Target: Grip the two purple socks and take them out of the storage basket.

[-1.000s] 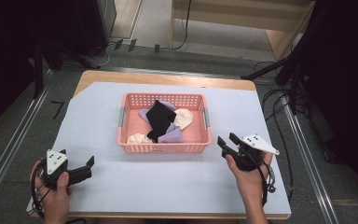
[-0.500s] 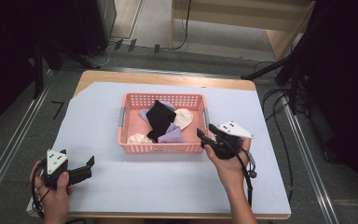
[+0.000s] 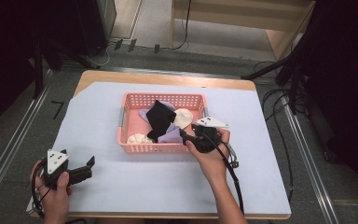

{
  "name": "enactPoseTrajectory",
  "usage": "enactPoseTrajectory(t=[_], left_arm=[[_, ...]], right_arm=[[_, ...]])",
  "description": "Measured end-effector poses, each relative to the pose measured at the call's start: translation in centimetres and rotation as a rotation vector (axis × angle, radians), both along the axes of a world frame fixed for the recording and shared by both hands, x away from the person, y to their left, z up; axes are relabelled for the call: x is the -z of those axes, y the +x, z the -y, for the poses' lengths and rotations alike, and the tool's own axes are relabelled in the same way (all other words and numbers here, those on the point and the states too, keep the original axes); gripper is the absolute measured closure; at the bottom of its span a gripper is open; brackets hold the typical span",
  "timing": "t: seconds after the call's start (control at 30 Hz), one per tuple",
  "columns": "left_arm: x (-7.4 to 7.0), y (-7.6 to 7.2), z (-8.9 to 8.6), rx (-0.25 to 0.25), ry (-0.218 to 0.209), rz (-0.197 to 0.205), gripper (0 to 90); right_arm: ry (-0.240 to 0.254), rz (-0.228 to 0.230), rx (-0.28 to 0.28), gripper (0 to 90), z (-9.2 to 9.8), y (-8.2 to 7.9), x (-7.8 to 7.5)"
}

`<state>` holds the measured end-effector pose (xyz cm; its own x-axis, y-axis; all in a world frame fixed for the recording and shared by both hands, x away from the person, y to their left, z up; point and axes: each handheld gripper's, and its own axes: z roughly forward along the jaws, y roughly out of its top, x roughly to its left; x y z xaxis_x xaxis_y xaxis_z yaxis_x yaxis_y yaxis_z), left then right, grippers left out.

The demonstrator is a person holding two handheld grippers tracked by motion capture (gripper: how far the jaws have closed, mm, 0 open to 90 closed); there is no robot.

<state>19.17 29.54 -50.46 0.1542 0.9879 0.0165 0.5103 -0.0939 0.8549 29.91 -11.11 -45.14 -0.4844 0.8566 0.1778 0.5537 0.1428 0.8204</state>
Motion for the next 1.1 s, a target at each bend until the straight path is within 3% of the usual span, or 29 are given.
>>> enactPoseTrajectory(t=[0.57,0.6,0.63,0.7,0.73,0.8,0.83,0.87,0.9,1.0,1.03,1.07,1.1], left_arm=[[0.0,0.1,0.1,0.003,0.002,0.000,2.8],[0.0,0.1,0.1,0.004,0.002,-0.001,2.9],[0.0,0.1,0.0,0.004,0.002,-0.001,2.9],[0.0,0.1,0.0,0.004,0.002,-0.002,2.9],[0.0,0.1,0.0,0.005,0.002,-0.002,2.9],[0.0,0.1,0.0,0.005,0.001,-0.002,2.9],[0.0,0.1,0.0,0.005,0.000,-0.002,2.9],[0.0,0.1,0.0,0.005,0.000,-0.002,2.9],[0.0,0.1,0.0,0.006,-0.001,-0.001,2.9],[0.0,0.1,0.0,0.006,0.000,-0.001,2.9],[0.0,0.1,0.0,0.005,-0.001,-0.001,2.9],[0.1,0.1,0.0,0.005,-0.001,-0.001,2.9],[0.1,0.1,0.0,0.005,-0.001,-0.001,2.9]], right_arm=[[-0.025,-0.117,-0.013,36.8,-3.4,2.2,0.8],[-0.026,-0.122,-0.015,38.6,-3.5,2.3,0.8],[-0.050,-0.134,-0.028,46.3,-3.9,2.5,0.9],[-0.059,-0.138,-0.031,49.1,-4.0,2.6,0.9],[-0.057,-0.157,-0.057,60.1,-4.2,3.0,1.0],[-0.059,-0.157,-0.061,65.4,-4.2,3.1,1.0],[-0.060,-0.161,-0.063,80.1,-4.2,3.2,1.0],[-0.060,-0.161,-0.063,80.1,-4.2,3.2,1.0],[-0.051,-0.149,-0.061,86.9,-4.0,3.1,0.9],[-0.047,-0.134,-0.059,87.9,-3.8,2.9,0.7],[-0.038,-0.117,-0.060,88.0,-3.7,2.8,0.6],[-0.021,-0.069,-0.050,88.1,-3.2,2.6,0.0],[-0.021,-0.069,-0.050,88.1,-3.2,2.6,0.0]])
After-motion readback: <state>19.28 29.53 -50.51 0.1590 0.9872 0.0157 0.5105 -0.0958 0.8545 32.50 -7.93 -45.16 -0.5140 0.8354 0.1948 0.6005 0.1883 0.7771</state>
